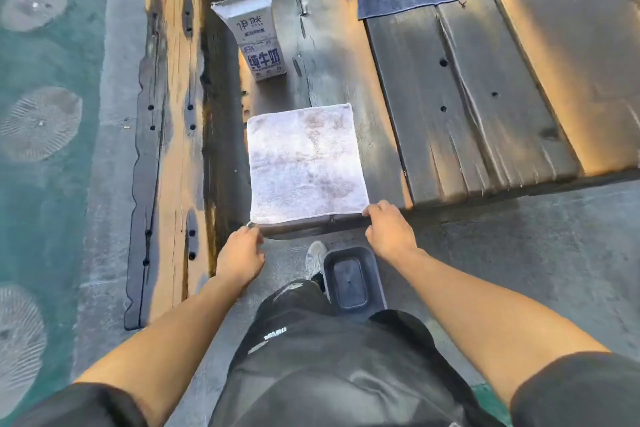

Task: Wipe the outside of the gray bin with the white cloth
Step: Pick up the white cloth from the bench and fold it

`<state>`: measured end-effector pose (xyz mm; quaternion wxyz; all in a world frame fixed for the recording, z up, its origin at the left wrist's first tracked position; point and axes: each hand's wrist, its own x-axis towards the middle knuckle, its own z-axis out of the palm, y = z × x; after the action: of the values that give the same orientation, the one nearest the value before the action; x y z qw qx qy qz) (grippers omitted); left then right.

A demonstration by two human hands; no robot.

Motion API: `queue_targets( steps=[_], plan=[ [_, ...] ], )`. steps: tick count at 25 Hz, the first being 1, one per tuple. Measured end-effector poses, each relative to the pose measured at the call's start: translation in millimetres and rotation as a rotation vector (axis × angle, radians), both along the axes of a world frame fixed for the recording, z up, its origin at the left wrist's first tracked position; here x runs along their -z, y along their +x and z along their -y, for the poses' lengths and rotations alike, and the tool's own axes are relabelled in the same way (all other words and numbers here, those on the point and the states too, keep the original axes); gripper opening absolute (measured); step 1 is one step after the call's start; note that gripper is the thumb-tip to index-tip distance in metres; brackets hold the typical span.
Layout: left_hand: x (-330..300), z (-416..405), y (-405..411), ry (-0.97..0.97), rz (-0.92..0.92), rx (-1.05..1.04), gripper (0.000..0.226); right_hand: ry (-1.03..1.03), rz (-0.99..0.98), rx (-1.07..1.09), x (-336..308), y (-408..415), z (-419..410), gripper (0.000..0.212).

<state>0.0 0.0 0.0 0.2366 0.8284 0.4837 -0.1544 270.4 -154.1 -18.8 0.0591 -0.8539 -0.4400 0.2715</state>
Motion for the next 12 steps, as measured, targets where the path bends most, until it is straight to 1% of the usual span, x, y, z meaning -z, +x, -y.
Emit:
queue_targets(
  steps=[3, 6, 10, 12],
  plan=[
    [6, -31, 5, 0.051, -0.006, 0.049, 0.024, -0.056, 0.061, -0.015, 3, 6, -13, 0.041],
    [11, -51, 5, 0.081, -0.024, 0.173, 0.028, -0.096, 0.082, -0.048, 6, 14, -20, 0.045],
    [19, -68, 3, 0.052, 0.035, 0.258, 0.026, -0.075, 0.128, -0.138, 6, 25, -33, 0.031],
    [21, -71, 2, 0.020, 0.069, 0.261, 0.023, -0.064, 0.119, -0.178, 6, 31, -33, 0.029]
  ],
)
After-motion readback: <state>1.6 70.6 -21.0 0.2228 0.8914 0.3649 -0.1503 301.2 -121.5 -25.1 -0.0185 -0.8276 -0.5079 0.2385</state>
